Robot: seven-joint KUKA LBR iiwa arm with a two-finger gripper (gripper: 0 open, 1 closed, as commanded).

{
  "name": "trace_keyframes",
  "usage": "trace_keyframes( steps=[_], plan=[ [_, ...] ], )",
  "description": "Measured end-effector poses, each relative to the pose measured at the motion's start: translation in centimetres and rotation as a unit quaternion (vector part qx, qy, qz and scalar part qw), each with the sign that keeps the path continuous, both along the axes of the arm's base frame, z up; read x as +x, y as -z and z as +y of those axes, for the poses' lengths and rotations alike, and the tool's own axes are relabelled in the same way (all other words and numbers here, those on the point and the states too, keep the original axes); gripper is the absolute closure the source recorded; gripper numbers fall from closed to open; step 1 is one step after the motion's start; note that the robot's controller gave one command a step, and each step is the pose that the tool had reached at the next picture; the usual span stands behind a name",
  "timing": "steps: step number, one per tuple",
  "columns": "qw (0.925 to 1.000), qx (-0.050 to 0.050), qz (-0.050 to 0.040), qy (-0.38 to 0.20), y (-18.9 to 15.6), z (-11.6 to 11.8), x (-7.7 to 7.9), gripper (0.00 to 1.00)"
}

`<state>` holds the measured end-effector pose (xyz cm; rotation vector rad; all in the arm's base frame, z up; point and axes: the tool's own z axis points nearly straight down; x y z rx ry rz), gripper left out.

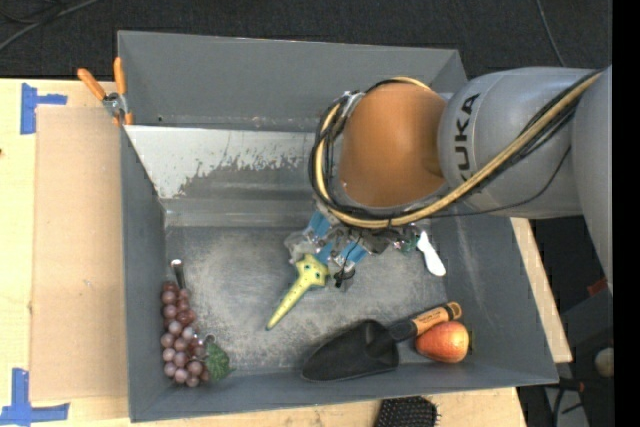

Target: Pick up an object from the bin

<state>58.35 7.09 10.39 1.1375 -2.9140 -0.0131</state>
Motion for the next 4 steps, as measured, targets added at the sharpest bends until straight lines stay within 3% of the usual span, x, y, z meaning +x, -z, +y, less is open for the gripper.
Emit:
trace_keyframes(
  steps=[1, 4],
  plan=[
    [1.0000, 0.000, -0.0042, 0.000, -4.6, 0.0, 0.3, 1.00],
    [1.0000, 0.001, -0.0068, 0.003, -10.5, 0.2, 0.4, 1.00]
  ],
)
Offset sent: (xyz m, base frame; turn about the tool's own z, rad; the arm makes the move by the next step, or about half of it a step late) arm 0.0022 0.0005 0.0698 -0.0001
